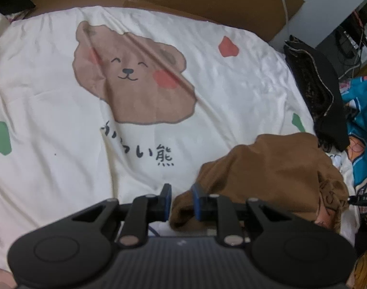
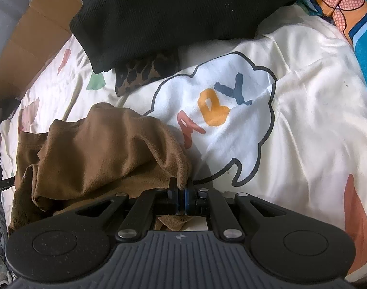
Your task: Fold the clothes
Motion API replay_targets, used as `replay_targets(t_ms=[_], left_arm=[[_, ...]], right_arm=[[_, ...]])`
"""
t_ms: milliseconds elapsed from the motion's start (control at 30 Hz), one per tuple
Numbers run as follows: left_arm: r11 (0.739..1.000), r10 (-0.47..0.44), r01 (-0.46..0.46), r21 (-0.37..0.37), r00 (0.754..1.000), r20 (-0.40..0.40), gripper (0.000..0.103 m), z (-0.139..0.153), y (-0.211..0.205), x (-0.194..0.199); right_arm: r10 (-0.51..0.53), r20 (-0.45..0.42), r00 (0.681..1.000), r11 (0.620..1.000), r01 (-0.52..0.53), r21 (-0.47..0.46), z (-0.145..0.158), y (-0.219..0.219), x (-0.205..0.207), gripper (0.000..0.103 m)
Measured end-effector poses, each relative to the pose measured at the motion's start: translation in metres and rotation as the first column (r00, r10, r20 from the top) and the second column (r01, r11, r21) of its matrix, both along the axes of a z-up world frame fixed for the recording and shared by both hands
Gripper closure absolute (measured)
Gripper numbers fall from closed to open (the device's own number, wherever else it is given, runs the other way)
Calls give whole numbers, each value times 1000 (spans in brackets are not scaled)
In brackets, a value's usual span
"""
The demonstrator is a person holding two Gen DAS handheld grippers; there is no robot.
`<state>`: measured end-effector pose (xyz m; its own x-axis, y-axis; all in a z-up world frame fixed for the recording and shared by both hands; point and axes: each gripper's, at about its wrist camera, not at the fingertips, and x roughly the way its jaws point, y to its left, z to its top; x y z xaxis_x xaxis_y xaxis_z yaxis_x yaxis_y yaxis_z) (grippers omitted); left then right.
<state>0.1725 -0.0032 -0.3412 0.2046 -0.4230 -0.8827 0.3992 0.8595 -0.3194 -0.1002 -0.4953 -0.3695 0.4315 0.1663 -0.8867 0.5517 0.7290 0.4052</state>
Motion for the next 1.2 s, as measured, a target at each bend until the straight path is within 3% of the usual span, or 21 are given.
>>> replay_targets(t_ms=[500,700,967,1200], left_arm=[[998,-38,35,-43,997,-60,79,-13,6,-2],[1000,-9,7,-25,997,-79,78,-25,10,1],[999,-38,37,-32,999,-37,75,-30,1,-2],[995,-97,96,26,995,30,75,-28,-12,-11]], right_arm=[[-3,-11,1000,1000,3,15,-4,0,1,100],[2,-17,1000,1000,-1,16,-6,0,3,100],[5,-21,1000,1000,-5,12,-7,2,4,100],[16,-26,1000,1000,-16,-3,-7,4,6,100]])
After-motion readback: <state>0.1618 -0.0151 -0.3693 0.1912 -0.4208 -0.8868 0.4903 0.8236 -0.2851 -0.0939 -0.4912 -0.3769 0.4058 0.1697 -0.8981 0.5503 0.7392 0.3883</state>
